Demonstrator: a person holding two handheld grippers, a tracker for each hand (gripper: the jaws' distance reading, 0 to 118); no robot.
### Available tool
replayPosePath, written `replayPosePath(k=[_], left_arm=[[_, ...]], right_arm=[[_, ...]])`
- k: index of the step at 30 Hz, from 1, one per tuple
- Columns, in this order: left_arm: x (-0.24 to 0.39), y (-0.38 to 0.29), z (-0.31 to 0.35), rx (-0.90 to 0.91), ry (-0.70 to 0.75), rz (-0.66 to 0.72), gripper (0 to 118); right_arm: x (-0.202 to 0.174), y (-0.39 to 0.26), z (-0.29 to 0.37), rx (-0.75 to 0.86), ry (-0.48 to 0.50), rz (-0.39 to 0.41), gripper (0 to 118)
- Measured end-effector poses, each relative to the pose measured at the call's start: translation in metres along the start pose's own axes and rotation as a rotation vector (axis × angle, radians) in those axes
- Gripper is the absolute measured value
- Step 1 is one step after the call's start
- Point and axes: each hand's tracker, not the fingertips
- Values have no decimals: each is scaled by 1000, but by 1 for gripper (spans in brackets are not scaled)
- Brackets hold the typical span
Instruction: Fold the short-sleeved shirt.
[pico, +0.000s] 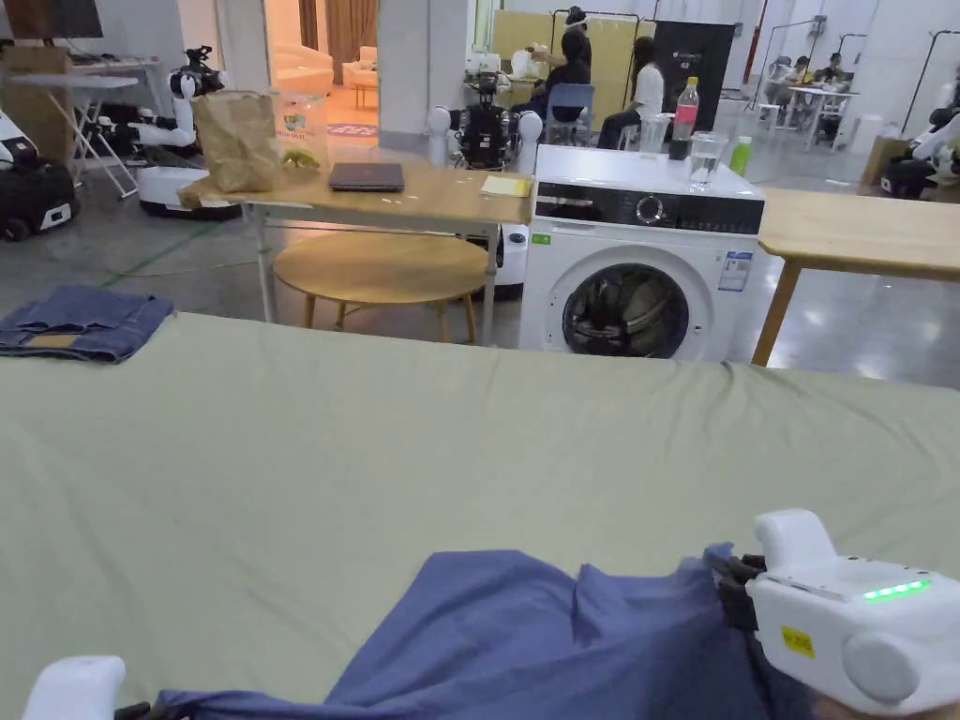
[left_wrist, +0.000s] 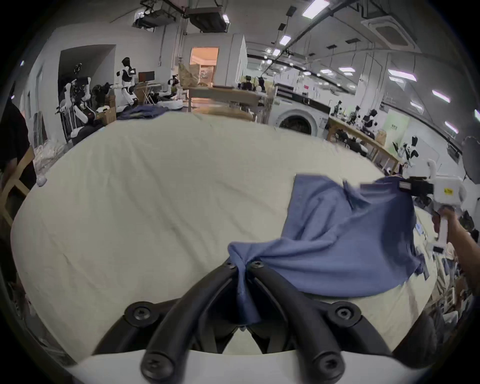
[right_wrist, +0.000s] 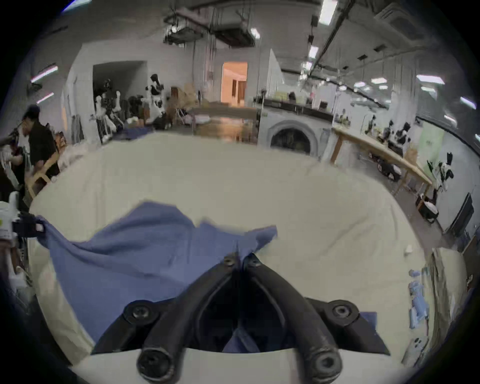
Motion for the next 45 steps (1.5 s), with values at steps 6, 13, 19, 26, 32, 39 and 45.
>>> replayPosePath(k=[6, 13, 19, 26, 32, 39, 45], left_arm=[[19, 94, 16, 163, 60, -88, 0], [59, 210, 55, 326, 106, -143, 0], [94, 303, 89, 448, 122, -177, 0], [122, 379, 128, 577, 172, -249, 0], [121, 380, 122, 597, 186, -273, 0], [107, 310, 45, 444, 182, -270, 0], [102, 276, 46, 421, 149, -287, 0]], right_arm=[[16, 85, 97, 235, -116, 37, 0], [55, 189, 175, 453, -217, 4, 0], [66, 261, 211, 608, -263, -33, 0], [81, 317, 229, 725, -286, -23, 0], [85, 310, 208, 725, -296, 2, 0], [91, 229, 137, 601, -316, -56, 0], [97, 176, 152, 596, -262, -119, 0]])
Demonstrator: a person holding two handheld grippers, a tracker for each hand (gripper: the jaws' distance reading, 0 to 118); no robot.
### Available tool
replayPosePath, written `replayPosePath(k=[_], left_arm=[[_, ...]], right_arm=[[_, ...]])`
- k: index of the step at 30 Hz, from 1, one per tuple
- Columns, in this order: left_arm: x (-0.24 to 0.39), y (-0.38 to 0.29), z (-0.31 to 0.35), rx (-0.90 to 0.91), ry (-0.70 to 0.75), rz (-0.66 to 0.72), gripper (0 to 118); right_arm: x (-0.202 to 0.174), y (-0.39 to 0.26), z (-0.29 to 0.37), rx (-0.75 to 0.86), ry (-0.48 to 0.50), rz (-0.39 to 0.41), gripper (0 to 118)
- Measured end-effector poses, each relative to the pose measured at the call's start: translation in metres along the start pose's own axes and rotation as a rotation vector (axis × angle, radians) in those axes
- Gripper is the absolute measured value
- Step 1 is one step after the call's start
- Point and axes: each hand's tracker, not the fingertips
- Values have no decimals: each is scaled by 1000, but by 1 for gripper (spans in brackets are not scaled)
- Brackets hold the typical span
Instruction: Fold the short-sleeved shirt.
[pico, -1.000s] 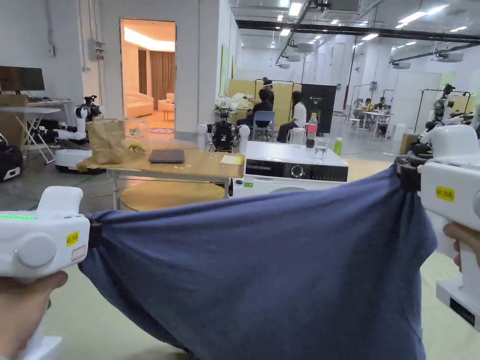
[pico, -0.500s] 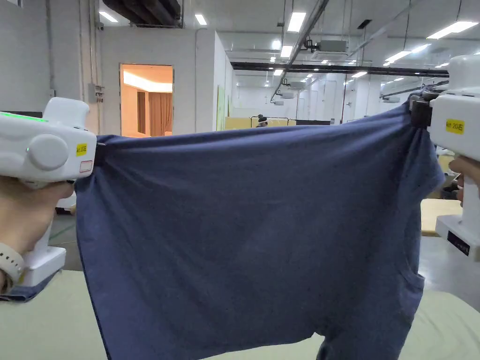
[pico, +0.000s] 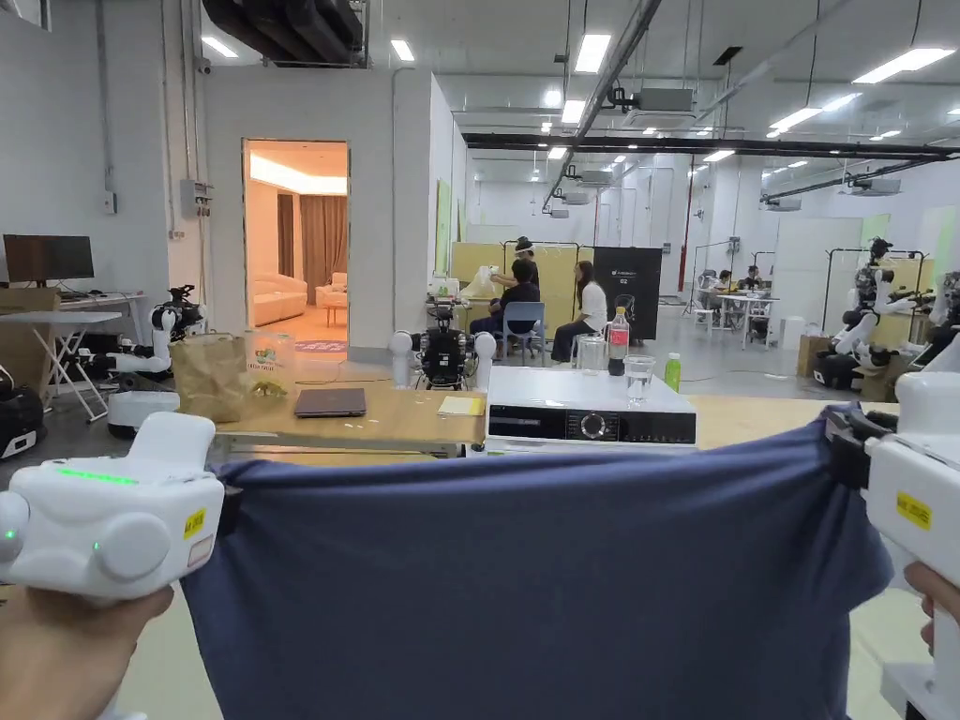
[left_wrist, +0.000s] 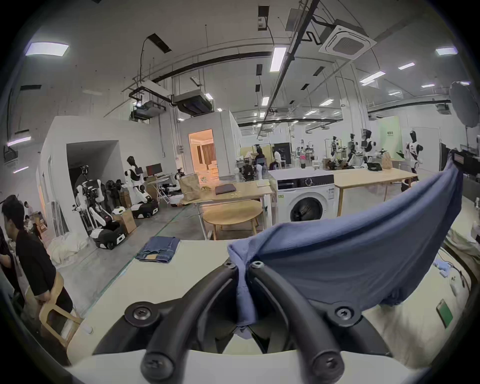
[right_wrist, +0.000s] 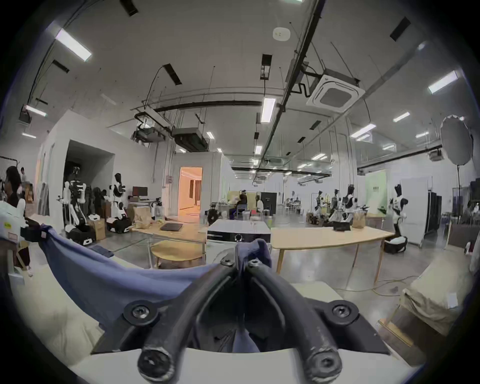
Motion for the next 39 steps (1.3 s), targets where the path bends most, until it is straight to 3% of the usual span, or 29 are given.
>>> replayPosePath(k=[6, 13, 20, 23, 24, 25, 26, 27, 28, 33, 34, 35, 36, 37, 39], left_arm=[[12, -56, 76, 3, -64, -14, 0], [39, -202, 187, -140, -109, 8, 0], [39, -351, 220, -460, -117, 73, 0], [34, -369, 216, -510, -114, 81, 12], [35, -367, 219, -500, -110, 81, 26], [38, -360, 223, -453, -101, 76, 62], [43, -353, 227, -395, -83, 62, 88], [49, -344, 231, -336, -76, 42, 102], [59, -332, 233, -288, -81, 26, 106], [108, -292, 233, -135, -126, -7, 106], [115, -289, 234, -110, -125, -26, 94], [121, -287, 236, -95, -125, -42, 63], [125, -285, 234, -107, -125, -40, 19], [126, -284, 232, -117, -127, -42, 0], [121, -285, 235, -153, -208, -14, 0]], right_arm=[[7, -42, 94, -65, 4, 21, 0], [-4, -176, 222, -325, -26, 131, 0], [-5, -325, 285, -749, -22, -11, 2], [-11, -341, 290, -845, -46, -23, 8], [-13, -336, 290, -822, -49, -21, 17], [-18, -325, 296, -794, -56, -26, 51], [-23, -316, 296, -737, -57, -40, 80], [-31, -303, 297, -676, -29, -73, 101], [-39, -286, 299, -603, -6, -80, 110], [-87, -231, 298, -383, 36, -76, 109], [-94, -225, 300, -348, 49, -79, 91], [-98, -220, 301, -325, 56, -77, 63], [-103, -218, 302, -339, 55, -72, 25], [-108, -219, 302, -330, 44, -57, 0], [-108, -217, 307, -302, 58, -32, 0]])
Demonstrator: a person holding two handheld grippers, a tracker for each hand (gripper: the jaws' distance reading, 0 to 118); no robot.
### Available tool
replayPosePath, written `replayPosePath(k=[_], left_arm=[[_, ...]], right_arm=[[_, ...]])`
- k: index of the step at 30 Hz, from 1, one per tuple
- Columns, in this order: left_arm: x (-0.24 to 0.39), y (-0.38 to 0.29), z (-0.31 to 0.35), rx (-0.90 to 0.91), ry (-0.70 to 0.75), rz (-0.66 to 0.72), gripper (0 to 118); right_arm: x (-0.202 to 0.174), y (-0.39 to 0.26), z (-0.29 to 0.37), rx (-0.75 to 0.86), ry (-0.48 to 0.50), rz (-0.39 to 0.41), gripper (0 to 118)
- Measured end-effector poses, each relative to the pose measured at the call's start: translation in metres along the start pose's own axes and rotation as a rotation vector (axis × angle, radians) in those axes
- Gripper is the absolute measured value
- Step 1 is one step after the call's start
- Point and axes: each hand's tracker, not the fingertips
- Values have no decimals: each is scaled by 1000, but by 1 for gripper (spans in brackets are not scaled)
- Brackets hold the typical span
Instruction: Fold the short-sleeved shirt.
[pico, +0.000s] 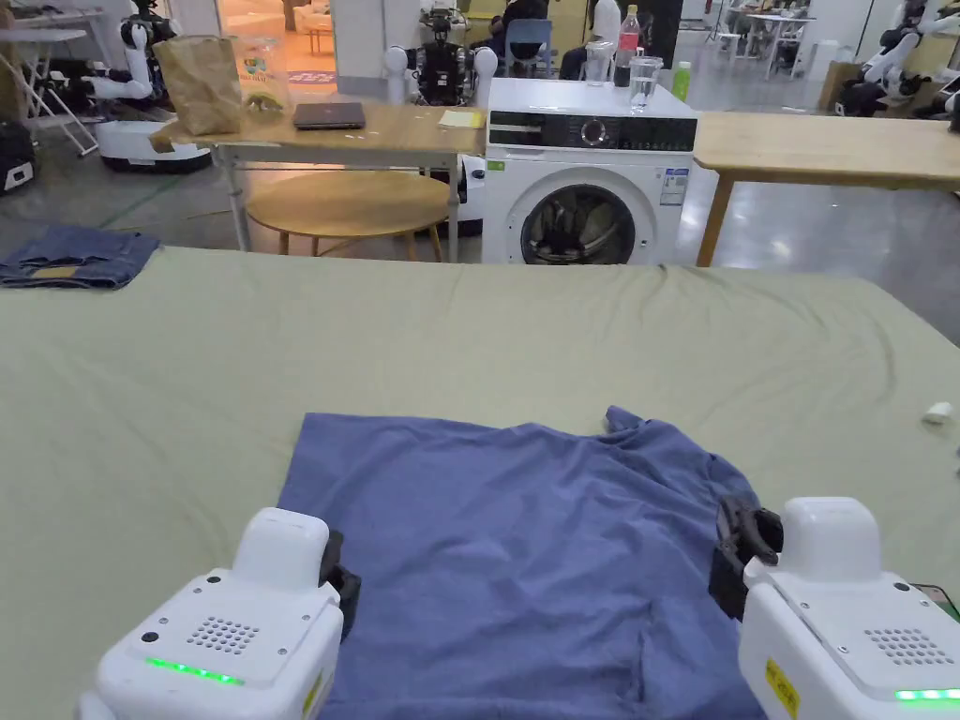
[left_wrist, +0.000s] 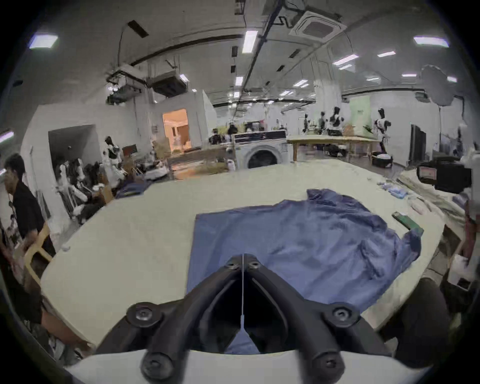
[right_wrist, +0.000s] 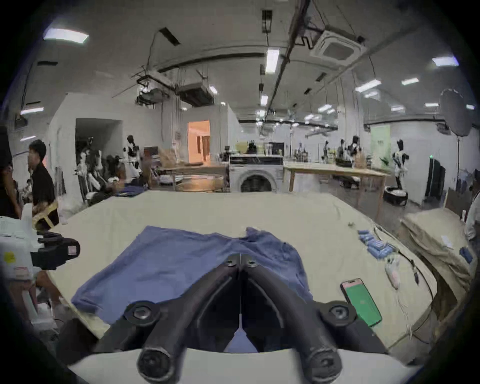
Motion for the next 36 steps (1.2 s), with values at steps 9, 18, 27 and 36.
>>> replayPosePath(k=[9, 18, 27, 36], left_arm=[[-76, -70, 30, -191, 99, 92, 0], [-99, -124, 25, -363, 30, 95, 116], [-111, -130, -24, -459, 8, 136, 65], [-91, -101, 1, -408, -23, 118, 3]], right_arm=[[9, -36, -4, -126, 24, 23, 0], [20, -70, -15, -254, -3, 16, 0], [39, -71, -16, -286, -36, 5, 0], [87, -74, 0, -340, -132, 17, 0]])
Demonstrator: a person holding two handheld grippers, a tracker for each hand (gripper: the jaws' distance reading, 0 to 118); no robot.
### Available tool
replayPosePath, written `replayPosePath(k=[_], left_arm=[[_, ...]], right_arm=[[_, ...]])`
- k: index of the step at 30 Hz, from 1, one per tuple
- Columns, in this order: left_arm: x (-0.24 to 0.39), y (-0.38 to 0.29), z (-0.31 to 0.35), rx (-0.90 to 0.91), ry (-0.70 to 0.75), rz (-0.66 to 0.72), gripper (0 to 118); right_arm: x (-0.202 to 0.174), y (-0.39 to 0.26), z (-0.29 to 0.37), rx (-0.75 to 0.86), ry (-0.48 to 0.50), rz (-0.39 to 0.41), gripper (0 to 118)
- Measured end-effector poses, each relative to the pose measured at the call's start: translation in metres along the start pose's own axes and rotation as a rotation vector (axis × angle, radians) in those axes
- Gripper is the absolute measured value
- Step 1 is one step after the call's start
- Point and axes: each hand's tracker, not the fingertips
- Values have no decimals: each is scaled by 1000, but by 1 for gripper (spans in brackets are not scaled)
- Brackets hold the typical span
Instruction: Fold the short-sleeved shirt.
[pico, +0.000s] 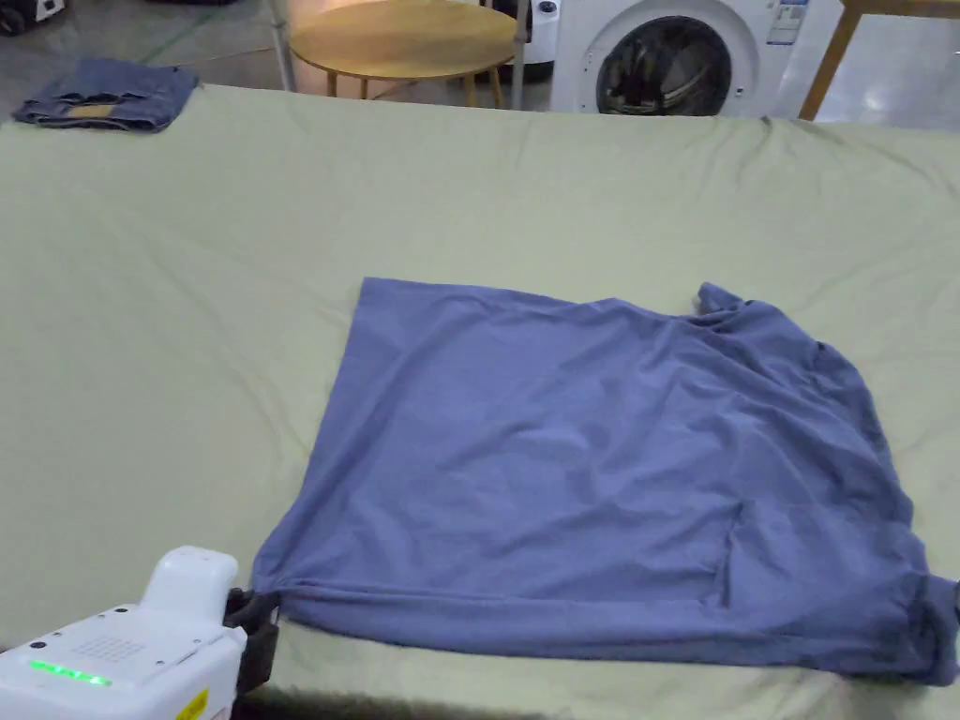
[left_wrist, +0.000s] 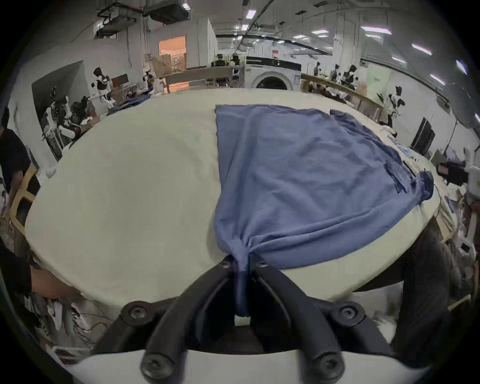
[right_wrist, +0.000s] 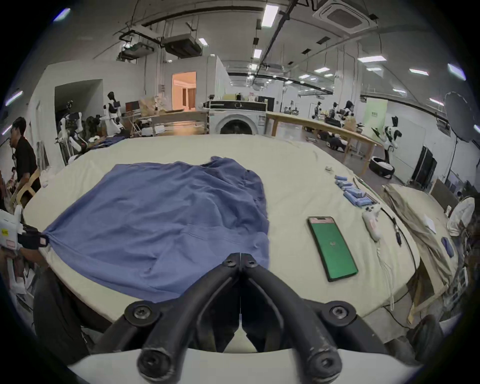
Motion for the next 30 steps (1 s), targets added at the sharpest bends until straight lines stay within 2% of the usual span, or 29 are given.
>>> replayPosePath(k=[2, 3, 6, 7, 8, 9, 10, 15, 16, 17, 18, 19, 20, 22, 25, 30], left_arm=[[0, 5, 4, 14, -14, 38, 2], [-2, 6, 3, 22, -6, 44, 2], [-8, 8, -1, 34, -2, 67, 2], [-8, 10, -1, 36, -3, 73, 2], [-6, 11, -2, 35, -2, 73, 2], [-5, 13, -3, 32, 4, 66, 2], [-3, 14, -4, 30, 10, 60, 2], [1, 19, -5, 22, 19, 45, 2], [1, 19, -4, 21, 24, 41, 2], [1, 19, -4, 20, 29, 36, 3], [1, 20, -4, 17, 33, 31, 3], [1, 20, -3, 16, 35, 28, 2], [4, 21, 1, 16, 35, 25, 2], [5, 23, 5, 8, 47, 17, 3], [7, 33, 14, 21, 96, 20, 2], [3, 76, 20, 54, 75, 30, 2]], right_arm=[[14, -4, 4, -16, -20, -18, 0], [22, -7, 5, -23, -28, -32, 6], [43, -17, 6, -51, 10, -86, 112], [46, -20, 2, -85, 21, -93, 112], [47, -24, -2, -110, 28, -88, 117], [46, -29, -2, -61, 57, -67, 118], [45, -34, -3, -77, 53, -73, 118], [27, -38, -42, -175, 92, 21, 116], [26, -38, -47, -188, 93, 30, 105], [25, -37, -52, -193, 119, 24, 80], [24, -35, -56, -197, 151, 9, 32], [26, -36, -59, -206, 199, -41, 3], [27, -36, -57, -201, 193, -82, 3], [29, -29, -53, -215, 181, -66, 3], [36, -16, -37, -172, 205, -128, 3], [33, 36, -20, -62, 168, -124, 3]])
